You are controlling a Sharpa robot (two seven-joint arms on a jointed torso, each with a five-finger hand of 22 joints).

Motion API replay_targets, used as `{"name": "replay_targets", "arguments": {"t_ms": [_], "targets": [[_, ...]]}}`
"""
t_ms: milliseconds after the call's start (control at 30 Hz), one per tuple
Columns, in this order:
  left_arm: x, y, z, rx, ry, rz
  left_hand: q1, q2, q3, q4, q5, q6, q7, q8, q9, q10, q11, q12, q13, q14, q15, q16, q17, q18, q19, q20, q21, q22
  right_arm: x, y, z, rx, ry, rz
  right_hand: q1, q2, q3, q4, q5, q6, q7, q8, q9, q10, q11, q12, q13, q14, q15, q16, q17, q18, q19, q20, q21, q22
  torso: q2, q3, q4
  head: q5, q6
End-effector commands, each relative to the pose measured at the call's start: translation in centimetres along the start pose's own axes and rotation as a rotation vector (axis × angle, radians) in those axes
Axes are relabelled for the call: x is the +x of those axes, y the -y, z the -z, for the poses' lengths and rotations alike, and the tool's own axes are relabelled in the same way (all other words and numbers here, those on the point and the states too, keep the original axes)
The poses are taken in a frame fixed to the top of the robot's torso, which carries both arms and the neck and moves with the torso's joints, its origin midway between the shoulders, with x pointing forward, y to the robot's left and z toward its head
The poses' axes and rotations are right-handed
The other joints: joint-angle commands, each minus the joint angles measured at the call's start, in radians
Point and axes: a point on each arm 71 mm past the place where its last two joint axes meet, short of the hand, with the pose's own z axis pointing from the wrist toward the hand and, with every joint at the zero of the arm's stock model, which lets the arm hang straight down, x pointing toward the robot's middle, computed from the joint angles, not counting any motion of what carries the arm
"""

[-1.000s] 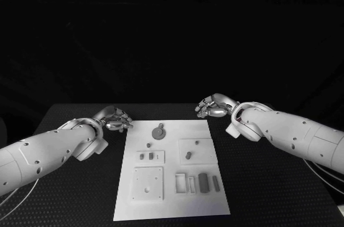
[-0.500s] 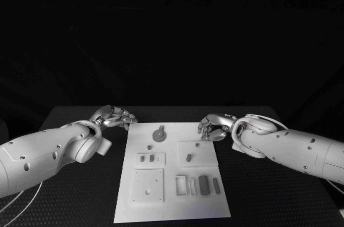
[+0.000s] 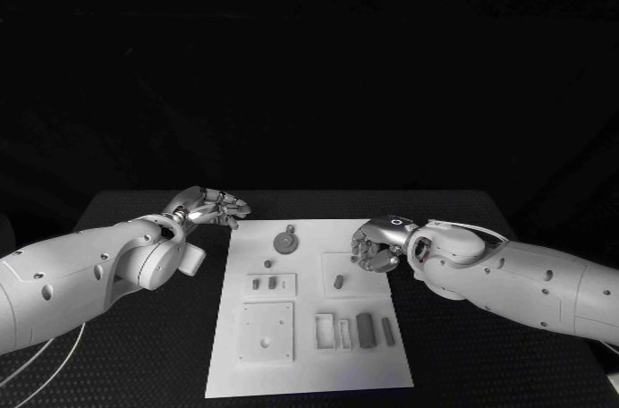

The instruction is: Assemble the parts on the task board

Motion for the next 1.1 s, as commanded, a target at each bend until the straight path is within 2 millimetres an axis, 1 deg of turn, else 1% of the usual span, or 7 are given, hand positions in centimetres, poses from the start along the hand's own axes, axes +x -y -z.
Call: {"name": "replay_targets", "arguments": {"t_ms": [33,200,500,700,867,1000,1100], "targets": [[0.2,0.3,0.0,0.017,-0.017,0.026,-0.004,0.006,-0.006,0.001,-0.003,-0.002,-0.002,0.004,0.001,-0.007,0.0,-0.002,0.001,-0.003,0.006,-0.005,0.001,-0.009,-0.006,0.001,-0.005,-0.001,0.1,-0.2,-0.2,0.015,0.03,0.077,0.002,-0.009,-0.002,0.001,0.0,0.01,0.0,0.002,-0.001,0.005,0.0,-0.005,-0.001,0.003,-0.001,0.006,0.003,0.014,0.009,0.001,0.004,0.002,0.0,-0.0001,0.0016,-0.002,-0.002],[0.3,0.2,-0.1,0.016,-0.021,0.027,-0.004,0.007,-0.007,0.0,-0.003,-0.002,-0.002,0.004,0.001,-0.007,0.0,-0.002,0.001,-0.003,0.006,-0.005,0.002,-0.009,-0.005,0.001,-0.005,-0.002,0.5,-0.6,-0.6,0.02,0.04,0.096,0.006,-0.011,0.001,-0.001,0.001,0.014,-0.002,0.0,-0.004,0.005,-0.001,-0.011,-0.004,0.007,-0.002,0.019,0.013,0.014,0.016,-0.003,0.009,0.01,0.0,0.0015,0.0018,0.002,-0.006],[0.2,0.2,0.0,0.01,-0.023,0.027,-0.004,0.009,-0.009,-0.001,-0.003,-0.004,-0.001,0.004,0.001,-0.007,0.0,-0.003,0.002,-0.002,0.006,-0.006,0.003,-0.008,-0.004,0.002,-0.006,-0.003,0.7,-0.8,-1.0,0.029,0.051,0.106,0.009,-0.016,0.004,-0.003,0.0,0.014,-0.001,-0.004,-0.008,0.0,0.001,-0.02,-0.007,0.007,-0.001,0.03,0.023,0.014,0.021,-0.006,0.013,0.019,0.001,0.0009,0.0013,0.004,-0.009],[0.2,0.2,0.0,0.006,-0.025,0.027,-0.004,0.01,-0.01,-0.001,-0.003,-0.005,-0.001,0.003,0.001,-0.008,0.001,-0.003,0.002,-0.002,0.006,-0.007,0.004,-0.008,-0.003,0.002,-0.007,-0.003,1.0,-0.9,-1.2,0.028,0.044,0.108,0.012,-0.022,0.008,-0.006,0.0,0.015,0.0,-0.008,-0.012,-0.024,0.011,-0.04,-0.015,-0.005,0.007,0.034,0.029,0.014,0.014,-0.003,0.008,0.024,0.0,-0.0006,0.001,0.002,-0.011],[0.2,0.1,0.0,0.001,-0.028,0.028,-0.005,0.011,-0.012,-0.001,-0.003,-0.006,-0.001,0.003,0.0,-0.008,0.001,-0.003,0.002,-0.002,0.006,-0.007,0.005,-0.008,-0.003,0.002,-0.008,-0.003,1.5,-1.0,-1.2,0.025,0.024,0.113,0.017,-0.025,0.01,-0.013,0.0,0.016,0.0,-0.009,-0.015,-0.045,0.019,-0.054,-0.021,-0.012,0.015,0.037,0.033,0.014,0.01,-0.001,0.003,0.028,0.0,0.0007,0.0005,0.003,-0.013],[0.2,0.1,0.0,-0.003,-0.029,0.028,-0.005,0.011,-0.012,-0.002,-0.003,-0.007,0.0,0.003,0.0,-0.009,0.001,-0.003,0.002,-0.002,0.006,-0.008,0.005,-0.008,-0.003,0.002,-0.008,-0.004,1.9,-1.1,-1.3,0.023,0.014,0.118,0.023,-0.024,0.011,-0.02,0.0,0.027,-0.004,-0.005,-0.015,-0.063,0.026,-0.065,-0.025,-0.02,0.022,0.039,0.036,0.014,0.005,0.002,-0.002,0.031,-0.001,0.0006,0.0004,0.002,-0.014],[0.2,0.0,0.0,-0.005,-0.03,0.028,-0.004,0.012,-0.013,-0.002,-0.003,-0.007,0.0,0.002,0.0,-0.009,0.001,-0.003,0.002,-0.002,0.006,-0.008,0.006,-0.008,-0.002,0.002,-0.009,-0.004,2.2,-1.2,-1.3,0.021,0.011,0.122,0.029,-0.021,0.011,-0.023,0.0,0.047,-0.012,0.004,-0.012,-0.064,0.027,-0.066,-0.024,-0.025,0.023,0.043,0.039,0.014,0.002,0.003,-0.005,0.034,-0.001,0.0001,0.0006,0.002,-0.016]]}}
